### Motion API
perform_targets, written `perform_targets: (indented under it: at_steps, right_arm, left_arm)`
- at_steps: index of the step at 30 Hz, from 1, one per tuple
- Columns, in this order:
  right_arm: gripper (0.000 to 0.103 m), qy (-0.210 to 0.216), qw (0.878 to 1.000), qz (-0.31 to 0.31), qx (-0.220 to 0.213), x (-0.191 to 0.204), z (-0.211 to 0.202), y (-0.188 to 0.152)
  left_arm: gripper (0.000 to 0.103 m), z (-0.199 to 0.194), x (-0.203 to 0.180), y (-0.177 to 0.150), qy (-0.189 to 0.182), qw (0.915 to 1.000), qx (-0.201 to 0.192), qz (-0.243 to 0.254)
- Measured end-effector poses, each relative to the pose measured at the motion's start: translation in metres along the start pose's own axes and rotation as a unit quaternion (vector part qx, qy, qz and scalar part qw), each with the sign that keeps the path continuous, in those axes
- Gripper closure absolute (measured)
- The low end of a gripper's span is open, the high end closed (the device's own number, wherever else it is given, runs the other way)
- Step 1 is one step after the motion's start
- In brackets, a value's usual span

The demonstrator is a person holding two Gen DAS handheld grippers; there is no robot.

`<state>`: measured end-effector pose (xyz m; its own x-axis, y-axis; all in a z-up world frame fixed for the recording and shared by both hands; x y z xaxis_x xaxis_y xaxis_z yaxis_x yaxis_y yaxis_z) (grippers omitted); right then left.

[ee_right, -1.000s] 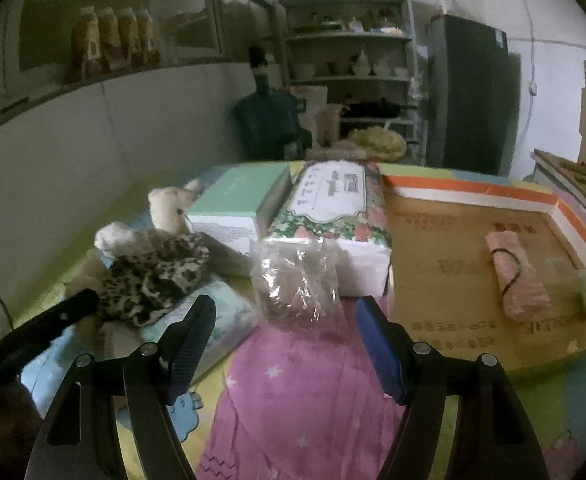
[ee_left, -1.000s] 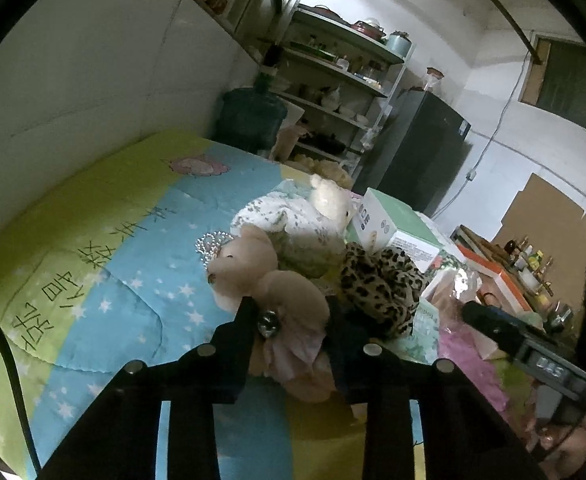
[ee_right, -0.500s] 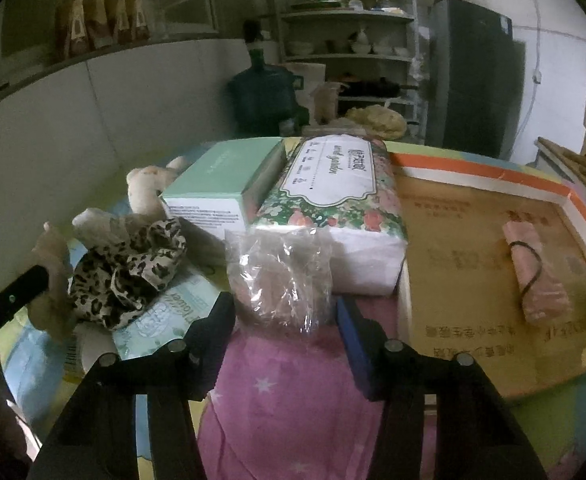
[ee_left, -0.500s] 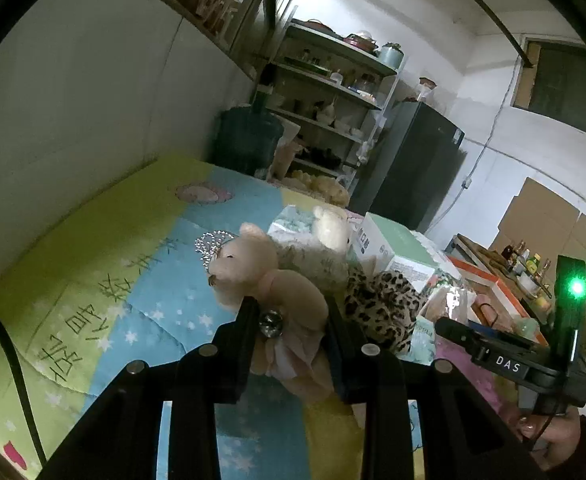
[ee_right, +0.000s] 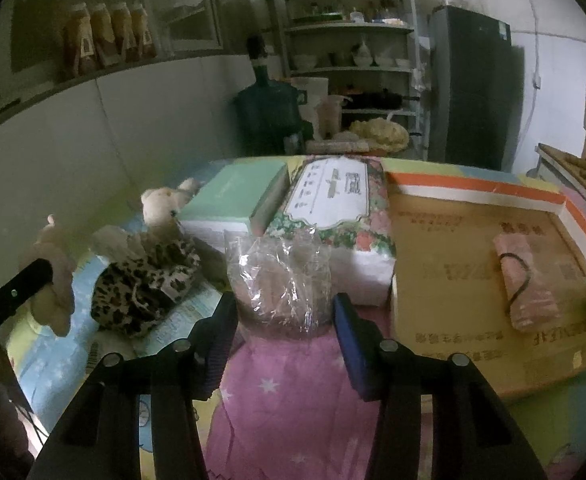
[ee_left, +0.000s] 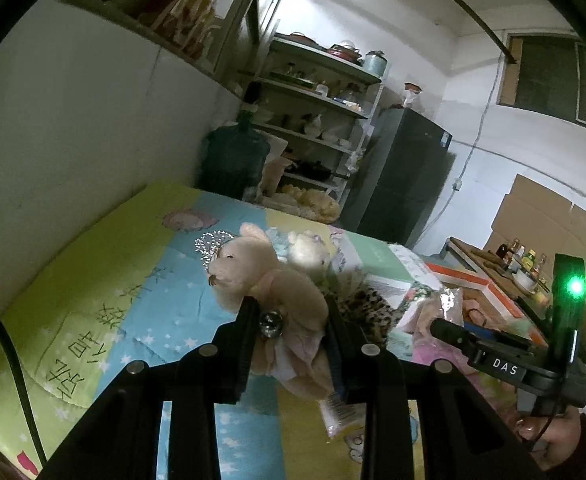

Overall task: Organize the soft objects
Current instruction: 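Grasp the clear bag of brown items with the right tool, then carry the bunny plush and clear bag over the cardboard box with both tools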

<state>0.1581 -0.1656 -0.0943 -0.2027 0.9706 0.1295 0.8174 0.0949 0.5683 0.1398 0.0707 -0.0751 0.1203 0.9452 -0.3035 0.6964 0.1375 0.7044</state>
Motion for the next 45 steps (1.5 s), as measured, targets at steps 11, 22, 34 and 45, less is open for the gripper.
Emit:
perform_targets:
  at_steps: [11, 22, 34, 45]
  right_arm:
    - [0.053, 0.002, 0.999, 0.001, -0.035, -0.009, -0.033, 0.007]
    - [0.053, -0.004, 0.998, 0.022, -0.060, -0.041, -0.060, 0.010]
    - [0.053, -0.022, 0.996, 0.047, -0.079, -0.077, -0.082, 0.009]
    - [0.053, -0.047, 0.992, 0.078, -0.091, -0.119, -0.100, 0.007]
  left_arm:
    - [0.071, -0.007, -0.040, 0.014, -0.012, 0.9991, -0.013, 0.039]
    - [0.071, 0.001, -0.093, 0.024, -0.046, 0.9958, -0.007, 0.078]
    - [0.071, 0.015, -0.159, 0.028, -0.090, 0.9882, -0.004, 0.123]
    - [0.071, 0.038, -0.210, 0.026, -0.116, 0.9816, 0.012, 0.151]
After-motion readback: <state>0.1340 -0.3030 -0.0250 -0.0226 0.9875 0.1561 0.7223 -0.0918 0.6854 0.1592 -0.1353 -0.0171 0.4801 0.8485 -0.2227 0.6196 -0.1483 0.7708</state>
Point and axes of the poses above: each gripper's, at about its wrist camera, not at the fingertips, and z roughly the way its jaws point, x to its left, y to its top, the point moved 10 cm from there along z, roughly the way its jaws point, and after that the axes turned 15 degrees about x, right-handed, at the moved point
